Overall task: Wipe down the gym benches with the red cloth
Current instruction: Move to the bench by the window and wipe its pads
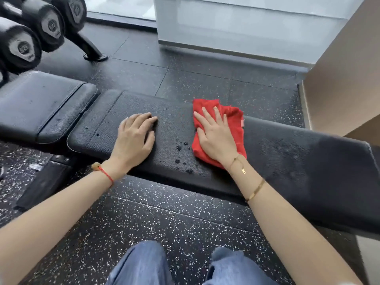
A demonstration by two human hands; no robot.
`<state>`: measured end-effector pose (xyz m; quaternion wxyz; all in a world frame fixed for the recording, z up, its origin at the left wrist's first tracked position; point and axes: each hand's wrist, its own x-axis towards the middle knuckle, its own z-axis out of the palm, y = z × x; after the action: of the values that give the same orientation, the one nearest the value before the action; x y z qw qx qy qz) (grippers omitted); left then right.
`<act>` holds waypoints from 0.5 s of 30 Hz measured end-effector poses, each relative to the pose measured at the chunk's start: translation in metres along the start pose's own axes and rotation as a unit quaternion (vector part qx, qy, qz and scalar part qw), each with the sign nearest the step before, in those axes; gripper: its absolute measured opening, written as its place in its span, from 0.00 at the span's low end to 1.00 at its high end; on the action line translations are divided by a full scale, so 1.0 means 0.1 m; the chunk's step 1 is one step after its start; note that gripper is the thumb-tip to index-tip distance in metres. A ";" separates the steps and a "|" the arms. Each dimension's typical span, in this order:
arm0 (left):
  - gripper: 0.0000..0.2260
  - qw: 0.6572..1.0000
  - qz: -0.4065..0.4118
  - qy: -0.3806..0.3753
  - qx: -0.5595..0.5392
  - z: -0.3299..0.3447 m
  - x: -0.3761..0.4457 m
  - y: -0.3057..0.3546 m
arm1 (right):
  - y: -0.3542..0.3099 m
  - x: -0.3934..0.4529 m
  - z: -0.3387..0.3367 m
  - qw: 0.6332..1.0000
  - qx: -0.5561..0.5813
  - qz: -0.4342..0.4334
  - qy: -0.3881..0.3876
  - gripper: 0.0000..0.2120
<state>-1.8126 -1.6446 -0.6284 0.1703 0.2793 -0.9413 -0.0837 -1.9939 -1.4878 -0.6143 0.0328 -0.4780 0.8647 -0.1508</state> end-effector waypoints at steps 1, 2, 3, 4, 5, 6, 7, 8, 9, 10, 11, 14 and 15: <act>0.21 1.000 0.002 0.004 -0.009 0.02 -0.01 -0.01 | -0.11 0.05 0.05 1.000 -0.003 -0.001 0.002 0.24; 0.21 1.000 0.004 0.008 -0.014 0.03 -0.01 -0.01 | -0.23 0.07 0.09 1.000 -0.004 -0.006 0.002 0.24; 0.21 1.000 0.008 0.011 -0.018 0.04 -0.01 -0.01 | -0.35 0.06 0.13 1.000 -0.002 -0.012 0.001 0.24; 0.22 1.000 0.010 0.010 -0.021 0.05 -0.01 -0.02 | -0.44 0.01 0.16 1.000 0.000 -0.020 0.001 0.24; 0.22 1.000 0.013 0.009 -0.022 0.05 -0.01 -0.02 | -0.53 -0.07 0.19 1.000 0.000 -0.030 0.001 0.24; 0.22 1.000 0.014 0.009 -0.023 0.05 -0.01 -0.03 | -0.59 -0.17 0.20 0.999 -0.002 -0.044 0.003 0.25; 0.23 1.000 0.014 0.010 -0.025 0.05 0.00 -0.04 | -0.61 -0.28 0.21 0.999 -0.003 -0.054 0.005 0.25; 0.23 1.000 0.014 0.010 -0.025 0.05 -0.01 -0.04 | -0.60 -0.38 0.20 0.998 0.001 -0.058 0.006 0.24; 0.23 0.999 0.017 0.010 -0.025 0.06 -0.01 -0.04 | -0.54 -0.48 0.19 0.998 0.007 -0.055 0.007 0.24; 0.23 0.999 0.020 0.011 -0.026 0.07 -0.01 -0.04 | -0.46 -0.55 0.16 0.999 0.014 -0.042 0.011 0.24; 0.23 0.999 0.023 0.010 -0.028 0.07 -0.01 -0.04 | -0.37 -0.61 0.13 0.999 0.020 -0.020 0.019 0.24; 0.21 0.999 0.019 0.004 -0.029 0.07 -0.02 -0.04 | -0.18 -0.61 0.03 0.997 0.015 0.074 0.032 0.23; 0.20 0.999 0.017 0.003 -0.028 0.07 -0.02 -0.04 | -0.18 -0.55 0.01 0.994 0.003 0.100 0.032 0.23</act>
<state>-1.8120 -1.6460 -0.6365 0.1827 0.2587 -0.9425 -0.1063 -1.9492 -1.4512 -0.6150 0.0214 -0.3841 0.9083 -0.1643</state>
